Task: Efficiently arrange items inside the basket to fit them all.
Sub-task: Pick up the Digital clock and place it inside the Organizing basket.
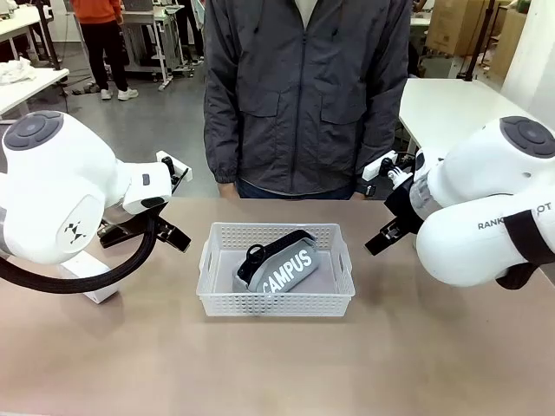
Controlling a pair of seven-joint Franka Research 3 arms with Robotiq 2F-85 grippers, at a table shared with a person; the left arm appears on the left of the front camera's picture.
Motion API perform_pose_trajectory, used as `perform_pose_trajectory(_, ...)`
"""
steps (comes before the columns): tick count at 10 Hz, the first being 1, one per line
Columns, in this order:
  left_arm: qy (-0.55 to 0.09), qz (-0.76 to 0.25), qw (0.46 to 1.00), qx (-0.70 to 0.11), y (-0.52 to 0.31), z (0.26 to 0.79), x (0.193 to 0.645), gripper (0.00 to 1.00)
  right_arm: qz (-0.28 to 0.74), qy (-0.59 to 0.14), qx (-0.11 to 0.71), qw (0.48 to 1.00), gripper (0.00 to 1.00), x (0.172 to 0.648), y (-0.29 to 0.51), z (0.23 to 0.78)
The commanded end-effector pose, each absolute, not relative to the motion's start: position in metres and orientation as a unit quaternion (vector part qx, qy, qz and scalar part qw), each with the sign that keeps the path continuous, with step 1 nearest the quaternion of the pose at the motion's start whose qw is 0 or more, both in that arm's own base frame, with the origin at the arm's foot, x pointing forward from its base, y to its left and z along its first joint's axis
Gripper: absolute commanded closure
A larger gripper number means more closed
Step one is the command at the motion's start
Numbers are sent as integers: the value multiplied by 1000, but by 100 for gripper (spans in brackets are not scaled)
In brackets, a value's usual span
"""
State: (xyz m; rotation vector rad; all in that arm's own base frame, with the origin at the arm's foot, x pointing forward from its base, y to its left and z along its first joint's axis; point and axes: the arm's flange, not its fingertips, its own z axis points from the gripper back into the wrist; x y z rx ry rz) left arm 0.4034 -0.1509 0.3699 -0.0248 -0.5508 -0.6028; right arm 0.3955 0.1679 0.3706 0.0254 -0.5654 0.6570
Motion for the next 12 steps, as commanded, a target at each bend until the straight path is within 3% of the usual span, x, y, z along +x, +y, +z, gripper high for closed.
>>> perform_pose_trajectory(1,-268,-293,918,-12,-151,370,403,0,318,-274,13,908,0,396,168,371)
perform_pose_trajectory(12,-268,-293,918,-12,-151,370,403,0,318,-274,12,908,0,396,168,371)
